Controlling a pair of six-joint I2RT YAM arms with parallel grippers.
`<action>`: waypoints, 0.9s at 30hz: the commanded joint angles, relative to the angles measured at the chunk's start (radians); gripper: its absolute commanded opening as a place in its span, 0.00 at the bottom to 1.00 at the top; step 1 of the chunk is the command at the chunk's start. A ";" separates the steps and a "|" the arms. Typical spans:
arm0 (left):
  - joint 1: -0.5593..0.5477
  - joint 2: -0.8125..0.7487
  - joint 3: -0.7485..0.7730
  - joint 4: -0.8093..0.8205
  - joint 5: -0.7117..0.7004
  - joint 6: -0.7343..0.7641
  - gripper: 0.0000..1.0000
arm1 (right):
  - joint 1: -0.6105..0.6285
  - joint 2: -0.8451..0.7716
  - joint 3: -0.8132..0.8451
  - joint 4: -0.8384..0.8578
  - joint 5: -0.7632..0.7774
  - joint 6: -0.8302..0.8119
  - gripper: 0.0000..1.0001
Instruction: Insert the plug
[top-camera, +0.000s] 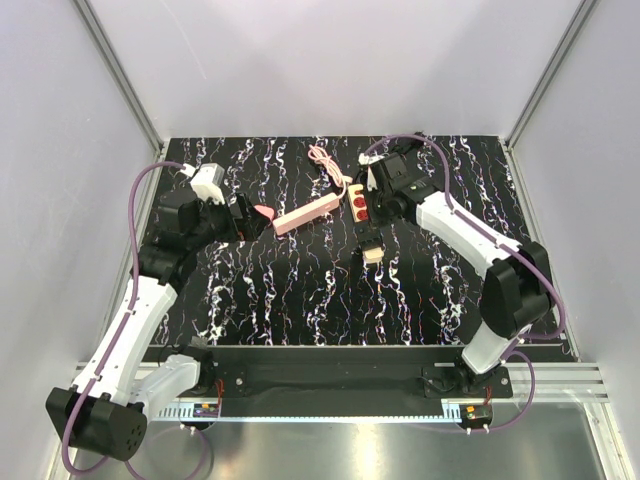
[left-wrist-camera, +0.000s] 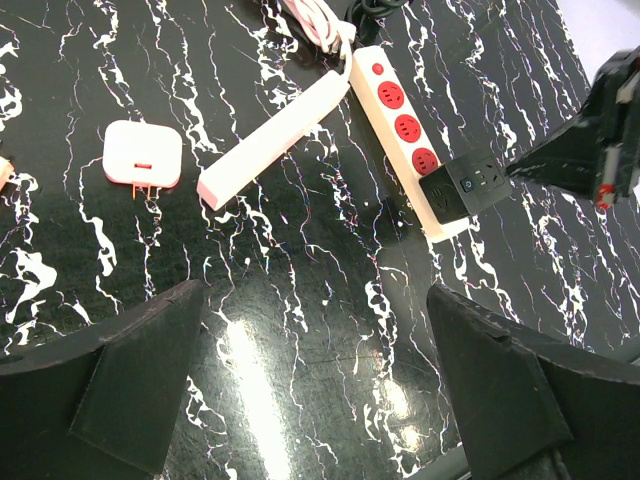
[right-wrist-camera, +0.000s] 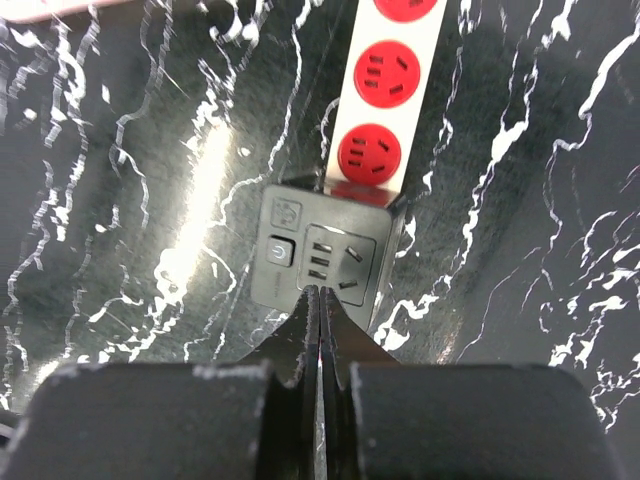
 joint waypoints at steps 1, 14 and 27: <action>0.005 -0.002 0.001 0.029 -0.011 0.015 0.99 | -0.004 -0.061 0.090 -0.023 -0.010 -0.012 0.00; 0.005 -0.013 -0.006 0.026 -0.027 0.018 0.99 | -0.010 0.065 -0.119 -0.028 0.109 0.037 0.00; 0.005 -0.021 -0.008 0.024 -0.033 0.021 0.99 | -0.009 0.018 0.011 -0.043 0.079 -0.004 0.00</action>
